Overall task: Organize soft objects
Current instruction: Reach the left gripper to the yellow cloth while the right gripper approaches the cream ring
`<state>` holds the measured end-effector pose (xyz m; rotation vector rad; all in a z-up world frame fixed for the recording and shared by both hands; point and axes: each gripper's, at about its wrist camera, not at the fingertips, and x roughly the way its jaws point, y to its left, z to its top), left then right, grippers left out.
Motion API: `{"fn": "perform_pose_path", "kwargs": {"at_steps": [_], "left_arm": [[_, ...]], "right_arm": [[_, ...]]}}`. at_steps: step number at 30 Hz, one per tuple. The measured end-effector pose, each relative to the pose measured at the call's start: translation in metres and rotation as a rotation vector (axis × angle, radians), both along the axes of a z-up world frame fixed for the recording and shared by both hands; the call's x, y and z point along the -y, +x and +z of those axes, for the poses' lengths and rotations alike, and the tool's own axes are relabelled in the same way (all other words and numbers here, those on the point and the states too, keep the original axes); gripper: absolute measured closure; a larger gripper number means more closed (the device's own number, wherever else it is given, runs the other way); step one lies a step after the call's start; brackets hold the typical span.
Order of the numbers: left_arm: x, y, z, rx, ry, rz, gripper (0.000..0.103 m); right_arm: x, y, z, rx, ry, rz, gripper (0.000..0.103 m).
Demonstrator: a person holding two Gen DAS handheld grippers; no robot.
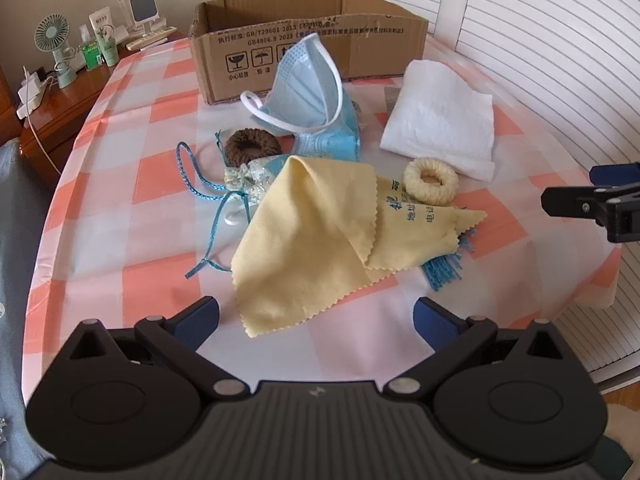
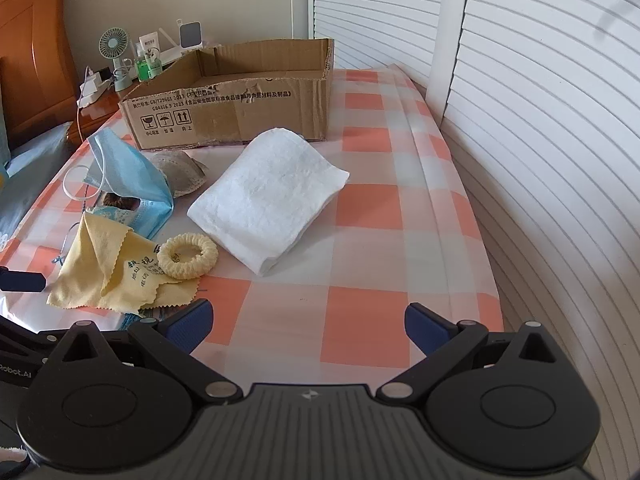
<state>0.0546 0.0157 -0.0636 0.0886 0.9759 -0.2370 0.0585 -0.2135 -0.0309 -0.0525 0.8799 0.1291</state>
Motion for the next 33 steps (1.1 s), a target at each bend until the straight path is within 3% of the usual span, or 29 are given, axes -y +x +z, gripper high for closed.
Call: {"fn": "perform_pose_path", "kwargs": {"at_steps": [15,25,33], "left_arm": [[-0.001,0.012,-0.003,0.029,-0.01,-0.032,0.0],[0.015,0.022,0.01,0.081,-0.085,-0.076,0.001],[0.026,0.034,0.008,0.113,-0.018,-0.043,0.003]], "right_arm": [[-0.006,0.014,-0.029,-0.02,0.001,0.108,0.0],[-0.006,0.016,-0.034,0.004,-0.01,0.12,0.0],[-0.007,0.018,-0.036,0.015,-0.015,0.122,0.0]]}}
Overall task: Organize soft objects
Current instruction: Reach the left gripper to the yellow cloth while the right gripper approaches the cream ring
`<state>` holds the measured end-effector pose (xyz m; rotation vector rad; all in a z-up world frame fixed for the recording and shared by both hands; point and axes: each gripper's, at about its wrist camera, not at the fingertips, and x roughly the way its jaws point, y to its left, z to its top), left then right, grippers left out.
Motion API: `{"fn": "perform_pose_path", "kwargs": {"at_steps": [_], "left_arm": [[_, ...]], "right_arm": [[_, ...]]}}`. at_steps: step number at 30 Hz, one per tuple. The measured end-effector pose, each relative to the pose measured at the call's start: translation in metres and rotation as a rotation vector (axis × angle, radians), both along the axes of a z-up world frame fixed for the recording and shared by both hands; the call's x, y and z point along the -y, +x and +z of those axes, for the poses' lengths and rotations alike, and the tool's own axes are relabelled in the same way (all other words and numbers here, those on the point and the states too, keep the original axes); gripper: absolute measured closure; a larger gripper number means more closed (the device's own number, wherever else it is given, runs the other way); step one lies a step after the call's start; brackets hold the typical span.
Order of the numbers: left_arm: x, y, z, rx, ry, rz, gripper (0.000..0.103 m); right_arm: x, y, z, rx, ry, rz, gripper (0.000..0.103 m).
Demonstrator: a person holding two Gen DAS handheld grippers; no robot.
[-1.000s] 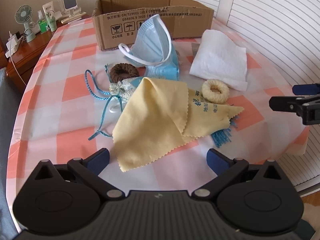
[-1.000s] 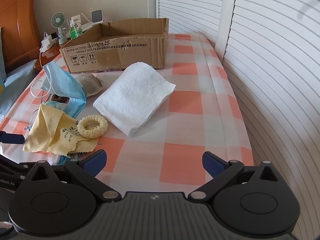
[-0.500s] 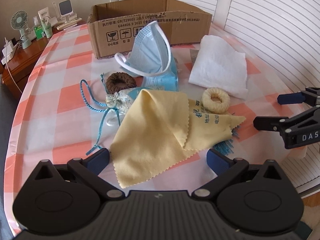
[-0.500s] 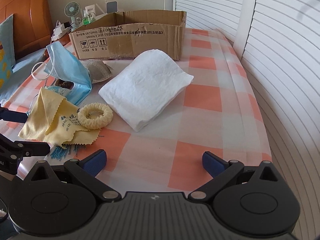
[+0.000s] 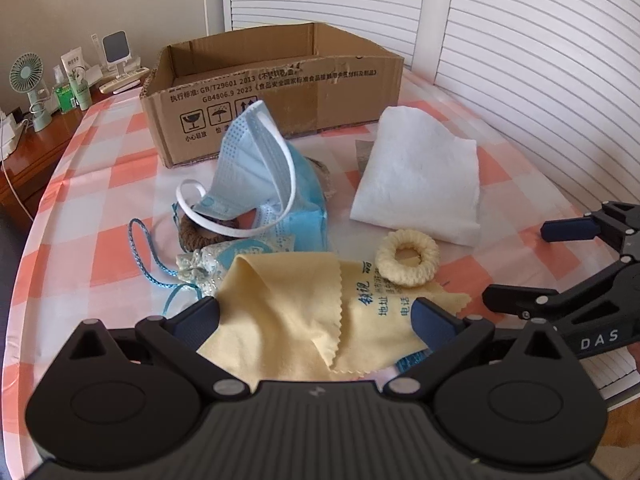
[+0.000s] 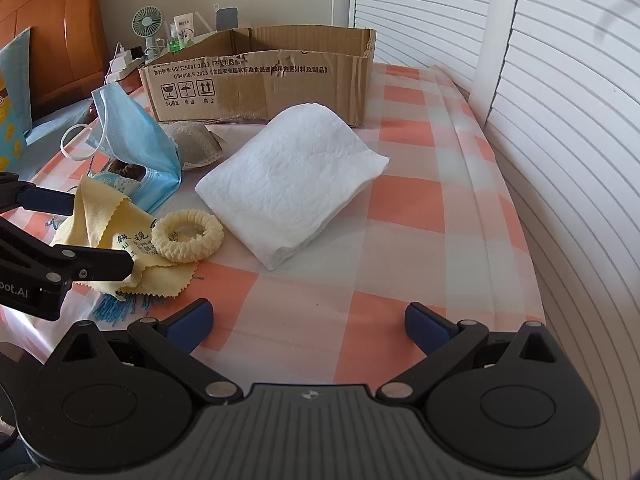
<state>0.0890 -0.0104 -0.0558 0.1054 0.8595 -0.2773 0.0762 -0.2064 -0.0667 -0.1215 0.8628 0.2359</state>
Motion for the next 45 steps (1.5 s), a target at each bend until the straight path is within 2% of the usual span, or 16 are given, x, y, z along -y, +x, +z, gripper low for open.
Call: {"fn": "perform_pose_path", "kwargs": {"at_steps": [3,5,9,14,16,18,22,24,25,27,33,38,45], "left_arm": [[-0.002,-0.002,-0.002,0.012,0.031,0.025,0.003],[-0.006,-0.002,-0.005,-0.008,0.021,0.033,0.004],[-0.005,-0.001,-0.005,-0.037,-0.024,0.029,0.017],[0.01,-0.006,0.004,-0.009,-0.052,-0.037,0.017],[0.016,-0.006,0.003,0.001,-0.034,-0.053,0.023],[0.017,-0.003,0.0,-0.006,-0.019,-0.039,0.043],[0.01,-0.001,-0.001,-0.01,-0.035,-0.012,0.057],[0.009,-0.003,0.0,-0.002,-0.028,-0.012,0.069],[0.008,-0.003,0.0,0.003,-0.025,-0.015,0.072],[0.007,-0.004,0.001,0.013,-0.035,-0.016,0.086],[-0.001,-0.01,0.004,0.031,-0.009,-0.01,0.092],[-0.023,-0.015,0.006,0.023,-0.007,0.044,0.092],[-0.046,-0.022,0.007,0.018,0.004,0.095,0.092]], "right_arm": [[0.0,0.0,-0.001,0.004,0.0,0.003,0.0],[0.0,0.0,-0.001,0.009,-0.001,0.002,0.0],[-0.002,0.0,-0.002,0.018,-0.005,0.003,0.0],[-0.001,-0.001,-0.002,0.022,-0.003,0.004,0.0],[-0.001,-0.001,-0.002,0.023,-0.003,0.004,0.0],[-0.001,-0.001,-0.002,0.025,-0.004,0.007,0.0],[-0.001,-0.002,-0.002,0.027,-0.004,0.011,0.0],[-0.002,-0.002,-0.002,0.027,-0.006,0.01,0.0],[-0.003,-0.002,-0.002,0.028,-0.007,0.009,0.0],[-0.004,-0.002,-0.001,0.028,-0.011,0.009,0.0],[-0.008,-0.004,0.004,0.031,-0.008,0.042,0.003],[-0.018,-0.003,0.011,0.053,-0.007,0.092,0.018],[-0.045,-0.002,0.02,0.093,0.02,0.221,0.022]]}}
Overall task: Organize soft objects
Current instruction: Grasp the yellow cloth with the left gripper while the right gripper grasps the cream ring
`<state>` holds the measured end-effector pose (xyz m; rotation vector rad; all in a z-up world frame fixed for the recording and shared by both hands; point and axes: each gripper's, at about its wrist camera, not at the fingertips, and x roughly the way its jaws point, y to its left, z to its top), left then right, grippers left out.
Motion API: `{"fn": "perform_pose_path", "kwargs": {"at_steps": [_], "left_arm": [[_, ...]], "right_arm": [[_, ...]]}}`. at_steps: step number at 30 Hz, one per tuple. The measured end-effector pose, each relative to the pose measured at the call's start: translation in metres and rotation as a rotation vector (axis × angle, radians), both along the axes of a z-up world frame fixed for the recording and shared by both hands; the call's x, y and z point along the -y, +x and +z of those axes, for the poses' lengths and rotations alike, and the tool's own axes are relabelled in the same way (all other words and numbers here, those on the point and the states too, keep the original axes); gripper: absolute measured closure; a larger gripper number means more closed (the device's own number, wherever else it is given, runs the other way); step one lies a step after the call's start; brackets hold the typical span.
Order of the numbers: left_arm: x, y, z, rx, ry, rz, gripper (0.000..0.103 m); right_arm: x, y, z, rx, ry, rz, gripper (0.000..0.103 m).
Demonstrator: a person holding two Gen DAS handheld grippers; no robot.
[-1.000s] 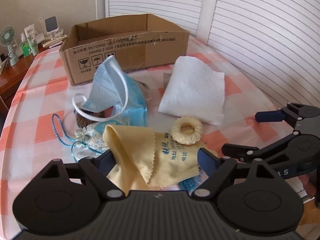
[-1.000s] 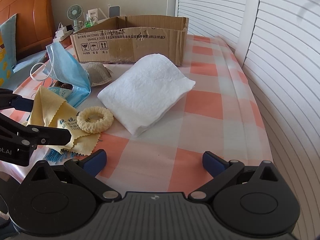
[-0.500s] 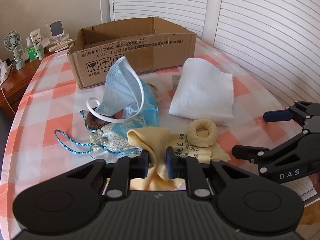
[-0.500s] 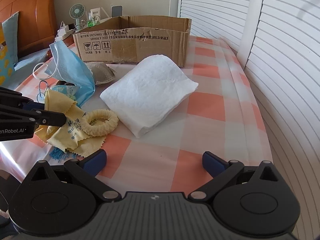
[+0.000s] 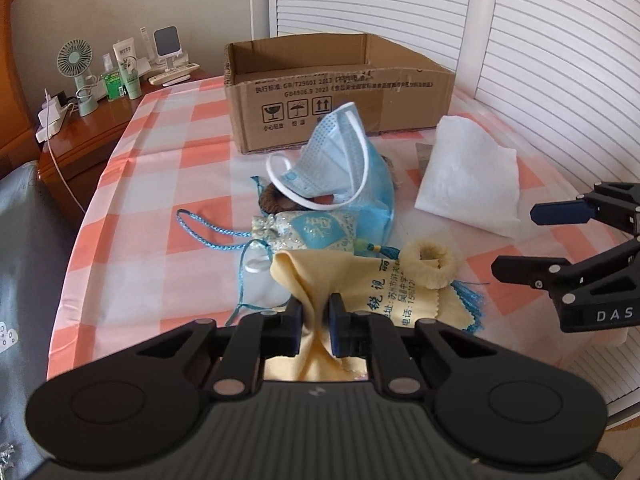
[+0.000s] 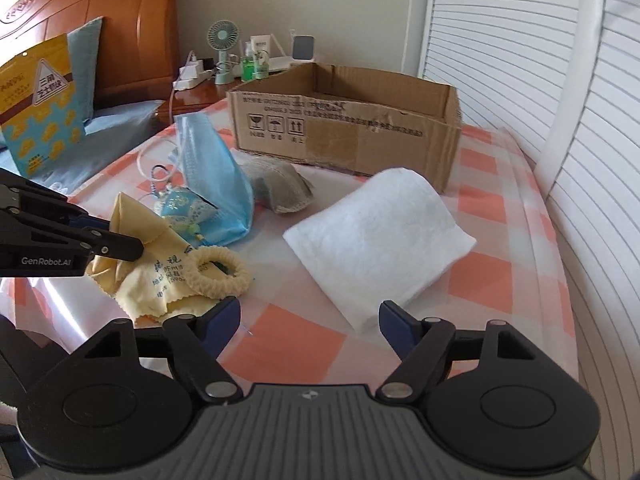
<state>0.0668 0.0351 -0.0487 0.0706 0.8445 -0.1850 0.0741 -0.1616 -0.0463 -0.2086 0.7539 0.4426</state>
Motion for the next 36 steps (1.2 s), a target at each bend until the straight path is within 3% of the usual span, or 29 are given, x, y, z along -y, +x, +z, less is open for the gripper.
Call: {"fn": "perform_pose_path", "kwargs": {"at_steps": [9,14,22,28,31,33,36], "left_arm": [[-0.011,-0.008,-0.001,-0.008,0.002,0.027,0.092],[-0.016,-0.009,-0.001,-0.012,-0.003,0.043,0.092],[-0.019,-0.012,0.0,-0.011,0.032,0.038,0.092],[-0.006,-0.018,0.0,0.009,0.039,-0.034,0.09],[0.009,-0.022,0.001,0.031,0.044,-0.094,0.08],[0.017,-0.022,0.001,0.034,0.05,-0.129,0.053],[0.028,-0.023,0.002,0.062,0.057,-0.169,0.028]], "right_arm": [[-0.048,0.014,-0.005,-0.01,0.024,0.188,0.027],[-0.052,0.023,-0.013,-0.059,0.046,0.181,0.05],[-0.029,0.011,-0.006,-0.009,-0.007,0.115,0.053],[-0.009,0.005,-0.014,-0.014,-0.069,0.059,0.053],[-0.007,0.002,-0.013,-0.013,-0.064,0.057,0.053],[-0.008,0.001,-0.013,-0.011,-0.067,0.054,0.053],[-0.008,-0.003,-0.012,-0.007,-0.068,0.058,0.053]]}}
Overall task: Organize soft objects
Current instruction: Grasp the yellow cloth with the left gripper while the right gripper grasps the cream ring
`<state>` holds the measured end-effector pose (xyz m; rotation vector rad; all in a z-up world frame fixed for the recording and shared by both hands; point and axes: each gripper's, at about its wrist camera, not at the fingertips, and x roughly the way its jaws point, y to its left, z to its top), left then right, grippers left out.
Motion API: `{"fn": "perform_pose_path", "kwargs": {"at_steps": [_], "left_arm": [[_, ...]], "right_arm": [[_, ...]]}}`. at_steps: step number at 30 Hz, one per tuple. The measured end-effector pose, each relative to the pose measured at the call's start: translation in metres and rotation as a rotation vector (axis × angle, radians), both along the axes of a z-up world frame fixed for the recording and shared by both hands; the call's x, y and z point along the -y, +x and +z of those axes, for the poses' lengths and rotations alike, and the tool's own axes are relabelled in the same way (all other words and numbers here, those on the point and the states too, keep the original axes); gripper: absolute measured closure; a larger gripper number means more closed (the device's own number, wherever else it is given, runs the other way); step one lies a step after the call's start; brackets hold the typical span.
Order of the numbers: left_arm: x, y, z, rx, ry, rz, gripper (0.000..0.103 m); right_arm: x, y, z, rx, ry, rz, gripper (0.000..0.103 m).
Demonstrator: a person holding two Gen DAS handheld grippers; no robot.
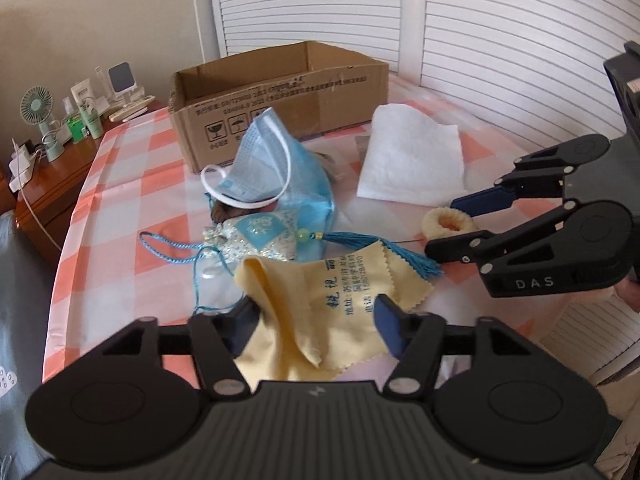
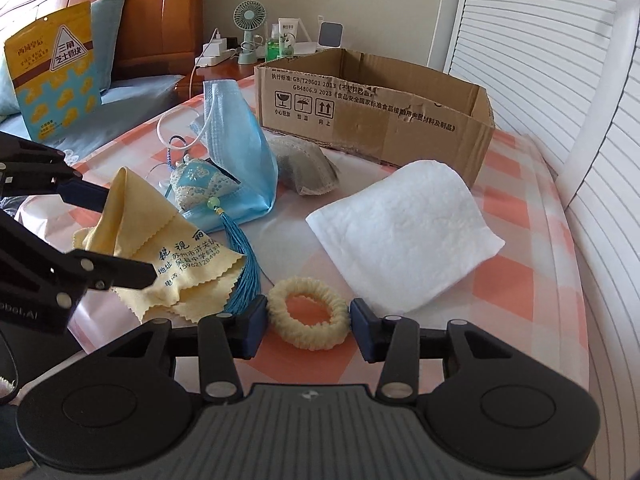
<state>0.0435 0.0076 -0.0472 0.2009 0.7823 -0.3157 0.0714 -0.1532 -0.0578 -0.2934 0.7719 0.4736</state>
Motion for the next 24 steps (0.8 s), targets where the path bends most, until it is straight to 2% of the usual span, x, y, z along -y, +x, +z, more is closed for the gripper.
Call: {"fn": "perform_pose_path", "kwargs": {"at_steps": [2,11,14,17,24], "left_arm": [[0.005,0.001,-0.001,0.009,0.004,-0.03,0.028],[0.017,0.008,-0.014,-0.044,0.012,-0.079,0.032],[0.012,0.01,-0.014,-0.064,-0.034,-0.075,0.045],[0.011,0.01,-0.012,-0.06,-0.035,-0.067,0.059],[0.006,0.013,-0.015,-0.051,-0.037,-0.042,0.055]], "right_arm": [[0.0,-0.002,0.001,0.005,-0.003,0.003,0.053],[0.007,-0.006,0.002,0.013,-0.02,-0.013,0.053],[0.009,-0.006,0.002,0.012,-0.019,-0.017,0.053],[0.009,-0.007,0.004,0.016,-0.018,-0.016,0.053],[0.008,-0.009,0.004,0.018,-0.024,-0.011,0.053]]}}
